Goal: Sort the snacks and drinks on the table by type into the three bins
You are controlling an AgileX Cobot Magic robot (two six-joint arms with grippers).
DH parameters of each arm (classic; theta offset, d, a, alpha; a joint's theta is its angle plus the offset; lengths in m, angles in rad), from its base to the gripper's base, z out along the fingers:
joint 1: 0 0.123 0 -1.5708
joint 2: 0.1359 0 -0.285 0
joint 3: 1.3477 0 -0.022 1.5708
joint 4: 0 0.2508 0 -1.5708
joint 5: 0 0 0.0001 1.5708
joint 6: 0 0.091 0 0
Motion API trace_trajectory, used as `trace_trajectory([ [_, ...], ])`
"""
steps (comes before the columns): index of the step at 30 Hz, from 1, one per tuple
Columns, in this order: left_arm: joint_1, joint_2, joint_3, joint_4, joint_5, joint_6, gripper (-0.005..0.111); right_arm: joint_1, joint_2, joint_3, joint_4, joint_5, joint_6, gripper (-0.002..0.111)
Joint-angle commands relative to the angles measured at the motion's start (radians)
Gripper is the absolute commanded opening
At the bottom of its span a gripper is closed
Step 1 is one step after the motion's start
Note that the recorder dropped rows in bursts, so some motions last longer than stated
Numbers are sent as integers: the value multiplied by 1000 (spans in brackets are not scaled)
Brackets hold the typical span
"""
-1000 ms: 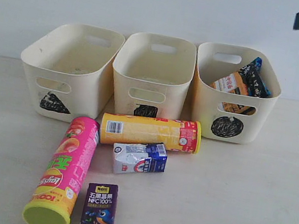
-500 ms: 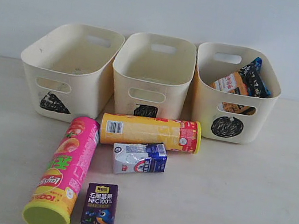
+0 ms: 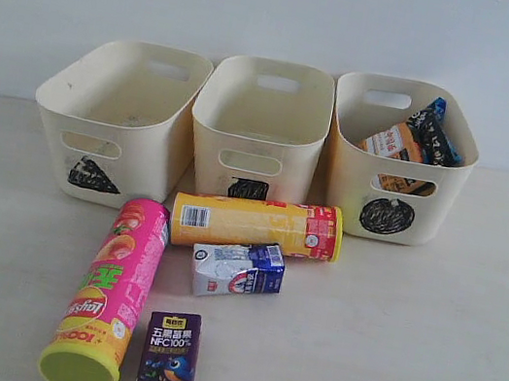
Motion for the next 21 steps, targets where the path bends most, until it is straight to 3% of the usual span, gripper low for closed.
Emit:
trace_trajectory([
  [1,3,-4,4,2,-16,-2,4,0,-2,49,-2,-118,-5,0],
  [3,3,-4,4,-45,-56,-4,4,0,-2,49,-2,-109,-5,0],
  [6,3,-4,4,-530,-184,-100,4,0,-2,49,-2,-84,-17,0],
  [7,3,-4,4,-575,-227,-84,4,0,-2,49,-2,-81,-17,0],
  [12,3,-4,4,-593,-545,-108,4,0,-2,49,-2,-39,-17,0],
  [16,-2,-4,4,-620,-671,-446,4,0,-2,49,-2,2,-17,0],
  [21,-2,-4,4,-615,-752,-439,4,0,-2,49,-2,25,-17,0],
])
